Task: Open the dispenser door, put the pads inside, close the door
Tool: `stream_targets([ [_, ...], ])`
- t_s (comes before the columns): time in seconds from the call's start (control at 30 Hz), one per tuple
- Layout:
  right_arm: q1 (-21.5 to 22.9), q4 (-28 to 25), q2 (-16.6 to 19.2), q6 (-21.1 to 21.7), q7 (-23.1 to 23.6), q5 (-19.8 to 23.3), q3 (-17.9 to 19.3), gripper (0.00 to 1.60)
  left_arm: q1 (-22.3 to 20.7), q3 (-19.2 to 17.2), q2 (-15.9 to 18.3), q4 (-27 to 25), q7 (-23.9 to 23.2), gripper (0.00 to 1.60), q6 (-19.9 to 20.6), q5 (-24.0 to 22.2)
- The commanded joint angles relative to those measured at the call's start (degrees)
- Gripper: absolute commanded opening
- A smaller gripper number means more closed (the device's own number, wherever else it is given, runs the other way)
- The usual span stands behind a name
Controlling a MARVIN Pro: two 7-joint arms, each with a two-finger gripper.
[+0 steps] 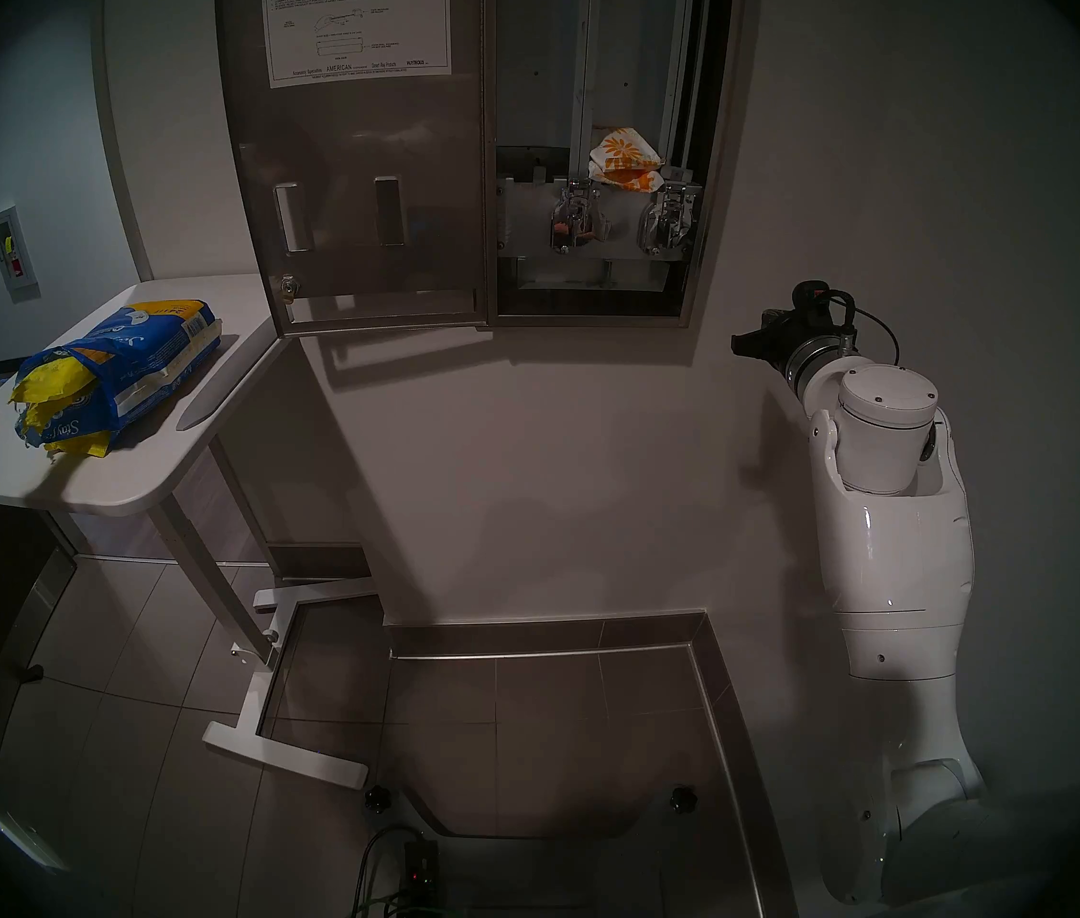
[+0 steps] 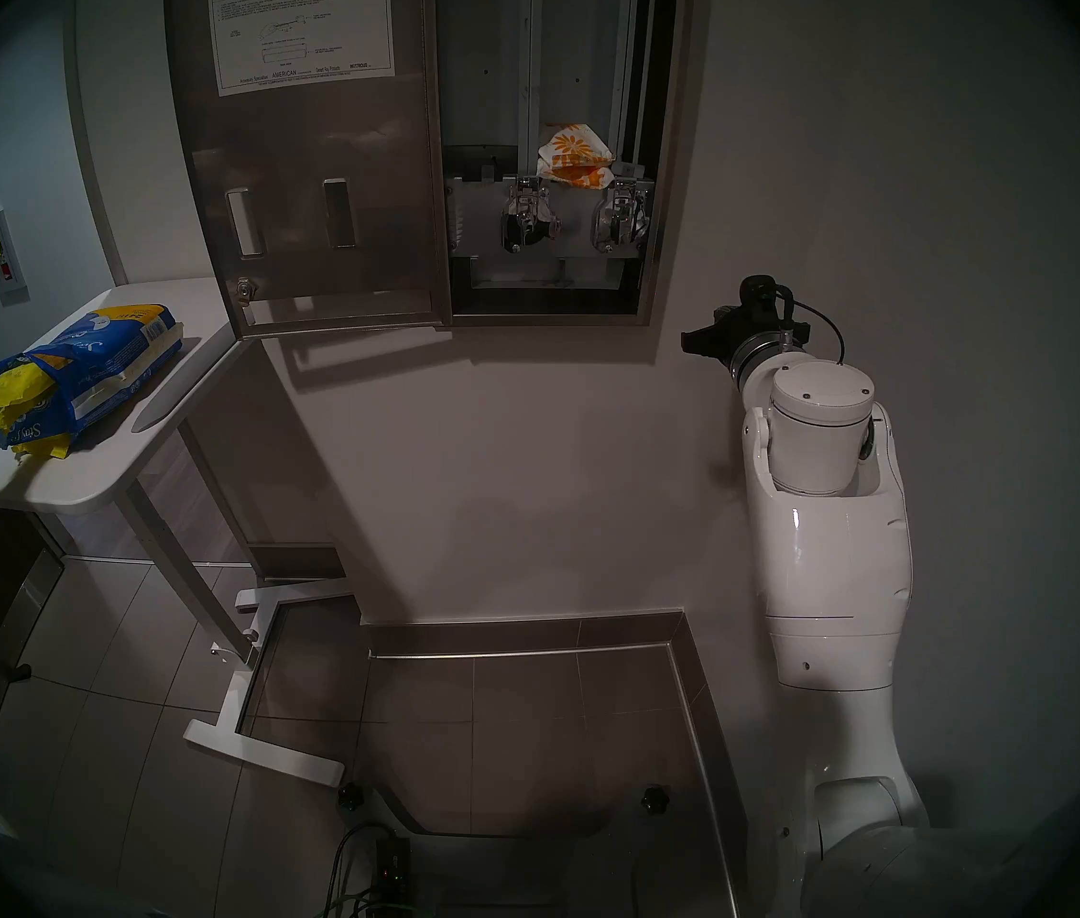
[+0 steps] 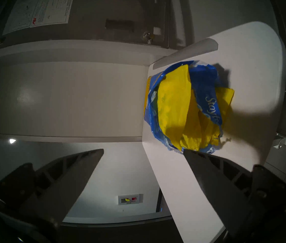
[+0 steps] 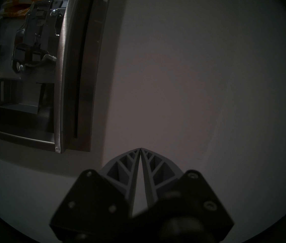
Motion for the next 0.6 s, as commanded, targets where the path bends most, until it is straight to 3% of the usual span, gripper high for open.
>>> stream_targets([
  [0.0, 0.6, -0.7, 0.0, -0.2, 0.1, 0.1, 0.0, 0.51, 2.0, -0.2, -1.4, -0.5, -4.0, 1.60, -1.7, -0.1],
  [0.57, 0.6, -0.7, 0.1, -0.2, 0.1, 0.2, 0.0, 0.51, 6.6, -0.2, -2.9, -1.5, 1.3, 1.60, -2.7, -2.0],
])
